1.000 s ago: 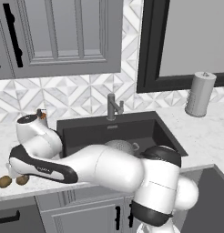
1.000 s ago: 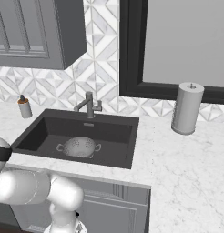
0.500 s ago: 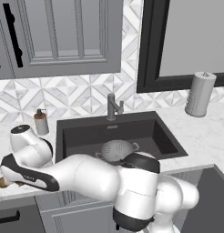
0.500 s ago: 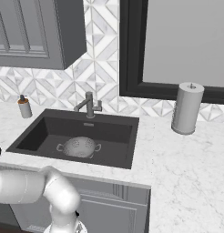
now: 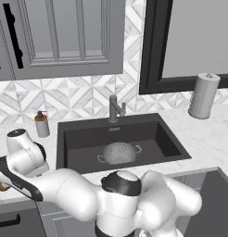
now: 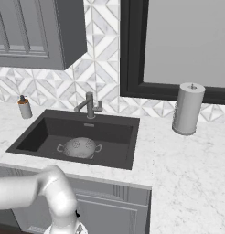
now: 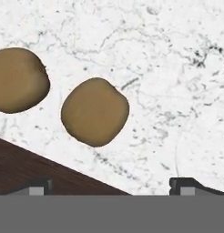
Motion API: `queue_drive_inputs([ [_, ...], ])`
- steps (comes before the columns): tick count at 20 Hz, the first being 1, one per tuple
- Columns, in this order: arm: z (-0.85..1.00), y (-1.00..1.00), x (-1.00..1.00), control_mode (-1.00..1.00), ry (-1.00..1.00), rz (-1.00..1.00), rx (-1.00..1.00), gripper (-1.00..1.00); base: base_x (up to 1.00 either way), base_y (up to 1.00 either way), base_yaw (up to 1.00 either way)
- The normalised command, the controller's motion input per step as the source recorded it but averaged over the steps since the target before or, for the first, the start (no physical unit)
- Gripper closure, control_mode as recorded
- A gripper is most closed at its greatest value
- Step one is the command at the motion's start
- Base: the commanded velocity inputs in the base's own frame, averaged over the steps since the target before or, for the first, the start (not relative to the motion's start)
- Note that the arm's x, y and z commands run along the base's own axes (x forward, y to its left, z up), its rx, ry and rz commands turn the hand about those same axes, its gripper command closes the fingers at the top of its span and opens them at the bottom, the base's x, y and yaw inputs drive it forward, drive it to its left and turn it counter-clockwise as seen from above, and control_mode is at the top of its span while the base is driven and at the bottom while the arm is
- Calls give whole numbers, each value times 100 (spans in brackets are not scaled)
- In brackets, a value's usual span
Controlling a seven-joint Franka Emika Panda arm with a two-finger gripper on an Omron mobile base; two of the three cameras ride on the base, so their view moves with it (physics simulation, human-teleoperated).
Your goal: Put the colander in the sink, put the kiwi, kiwi in the colander, and turn on the sink faucet and pour water over the colander.
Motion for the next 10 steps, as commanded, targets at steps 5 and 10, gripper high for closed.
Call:
queue_drive_inputs([
  [5,-31,21,2,-100,0,1,0,-100,0,0,0],
  [10,-19,18,6,-100,0,3,3,-100,0,0,0],
])
